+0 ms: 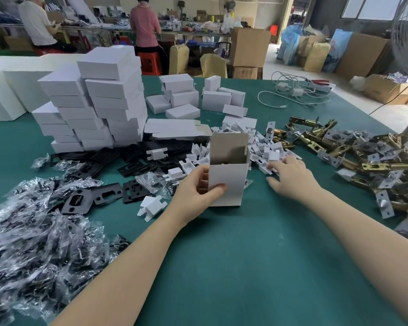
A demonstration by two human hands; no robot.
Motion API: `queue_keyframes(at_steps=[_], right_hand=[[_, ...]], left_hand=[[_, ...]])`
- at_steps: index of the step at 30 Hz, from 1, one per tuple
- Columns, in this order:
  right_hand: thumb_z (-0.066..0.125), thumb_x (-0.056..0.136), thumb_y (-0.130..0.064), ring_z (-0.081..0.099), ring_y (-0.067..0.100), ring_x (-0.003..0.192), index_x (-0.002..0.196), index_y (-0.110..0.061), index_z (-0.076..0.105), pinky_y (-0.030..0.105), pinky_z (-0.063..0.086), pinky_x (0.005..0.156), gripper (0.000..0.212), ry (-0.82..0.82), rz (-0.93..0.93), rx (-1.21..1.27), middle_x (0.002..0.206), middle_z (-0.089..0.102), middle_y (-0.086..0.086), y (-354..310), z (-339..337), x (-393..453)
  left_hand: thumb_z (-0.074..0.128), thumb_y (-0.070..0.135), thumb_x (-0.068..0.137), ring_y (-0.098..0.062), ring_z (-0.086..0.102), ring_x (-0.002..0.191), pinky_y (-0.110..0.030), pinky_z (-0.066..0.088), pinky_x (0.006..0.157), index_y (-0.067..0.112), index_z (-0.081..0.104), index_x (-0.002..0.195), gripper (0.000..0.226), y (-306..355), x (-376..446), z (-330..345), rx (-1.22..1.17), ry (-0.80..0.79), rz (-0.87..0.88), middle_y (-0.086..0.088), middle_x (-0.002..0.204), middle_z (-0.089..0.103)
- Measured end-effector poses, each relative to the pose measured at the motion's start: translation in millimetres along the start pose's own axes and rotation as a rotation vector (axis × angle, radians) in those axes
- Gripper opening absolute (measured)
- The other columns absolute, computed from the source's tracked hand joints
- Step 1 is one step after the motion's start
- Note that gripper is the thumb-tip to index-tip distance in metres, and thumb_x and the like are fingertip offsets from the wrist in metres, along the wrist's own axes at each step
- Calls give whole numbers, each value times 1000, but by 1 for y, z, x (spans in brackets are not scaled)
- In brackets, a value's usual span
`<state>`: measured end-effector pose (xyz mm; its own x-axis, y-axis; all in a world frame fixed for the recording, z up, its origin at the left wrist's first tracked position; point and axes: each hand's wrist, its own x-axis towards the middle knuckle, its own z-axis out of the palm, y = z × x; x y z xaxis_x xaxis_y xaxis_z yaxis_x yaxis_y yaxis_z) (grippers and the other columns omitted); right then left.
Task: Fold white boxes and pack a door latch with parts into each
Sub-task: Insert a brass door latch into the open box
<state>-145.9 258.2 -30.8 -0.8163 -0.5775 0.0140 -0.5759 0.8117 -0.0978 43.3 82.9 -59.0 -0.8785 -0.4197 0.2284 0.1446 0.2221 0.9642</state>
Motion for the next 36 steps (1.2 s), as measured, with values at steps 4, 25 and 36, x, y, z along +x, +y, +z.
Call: queue_keyframes(at_steps=[4,25,36], right_hand=[[51,95,-53,48,34,117,101,-22,65,42,44,91,35,107,53,25,115,54,10,-7,1,-2],[50,94,-14,59,32,94,105,-12,58,34,43,66,14,164,-329,-263,107,58,9,-16,-1,-20],[48,97,-24,57,28,109,118,-20,57,36,45,84,22,-43,-270,8,116,61,8,-9,-1,-24]], left_hand=[[72,46,71,-14,68,98,-30,59,82,56,60,99,32,1,0,0,-5,-5,7,13,105,71],[82,17,65,-19,69,88,-32,58,80,20,68,100,38,2,-2,-1,-12,9,8,-6,98,73],[83,8,67,-30,68,98,-40,54,90,1,61,109,49,1,-2,2,45,-54,29,-15,105,70]])
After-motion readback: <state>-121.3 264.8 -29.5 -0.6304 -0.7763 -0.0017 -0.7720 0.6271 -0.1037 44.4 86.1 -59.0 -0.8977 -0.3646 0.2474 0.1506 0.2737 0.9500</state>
